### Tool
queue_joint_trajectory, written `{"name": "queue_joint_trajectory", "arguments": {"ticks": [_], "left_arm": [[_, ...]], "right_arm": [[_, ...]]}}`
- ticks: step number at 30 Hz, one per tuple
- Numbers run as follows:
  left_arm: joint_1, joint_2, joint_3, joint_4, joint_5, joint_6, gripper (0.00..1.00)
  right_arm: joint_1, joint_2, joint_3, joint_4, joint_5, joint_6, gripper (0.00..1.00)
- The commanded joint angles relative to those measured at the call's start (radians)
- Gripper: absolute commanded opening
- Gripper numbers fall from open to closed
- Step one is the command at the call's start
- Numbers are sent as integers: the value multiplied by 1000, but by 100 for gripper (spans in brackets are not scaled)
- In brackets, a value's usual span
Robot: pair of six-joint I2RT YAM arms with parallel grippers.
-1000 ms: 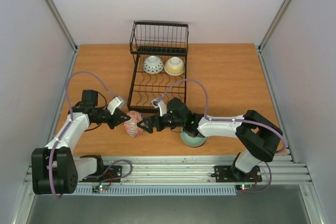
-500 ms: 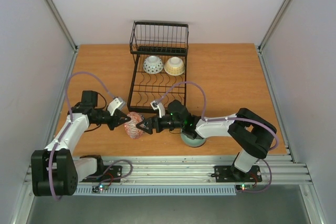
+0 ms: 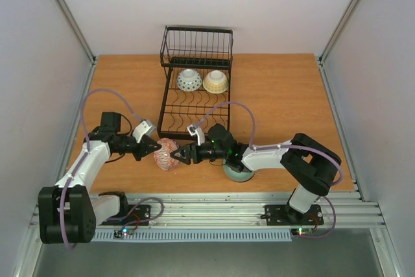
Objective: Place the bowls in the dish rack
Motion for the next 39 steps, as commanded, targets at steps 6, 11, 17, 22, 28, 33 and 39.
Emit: {"name": "queue_joint_trajectory", "arguments": {"ticks": [6,11,17,22,28,33,39], "left_arm": [[-2,-39,-29,115,-11,-78,15],[-3,-32,-29,125,-20,-85,37],[-4,-36,-35,143,-36,-98,50],[-2,-35,-38,146,-38,-102,51],[-2,-37,-38,144,-39,-102,52],[-4,-43,-41,145,-42,-98,52],[-3,-46,-43,146,-44,-101,52]], "right_arm": [[1,-133,14,-166,59,-128,1],[0,-226,104,-427,197,-257,1],[-1,-252,224,-652,352,-383,1],[-1,-225,350,-831,556,-458,1],[0,-199,416,-882,596,-499,1],[-1,-156,475,-950,715,-515,1],[0,-26,621,-1073,910,-562,1]]}}
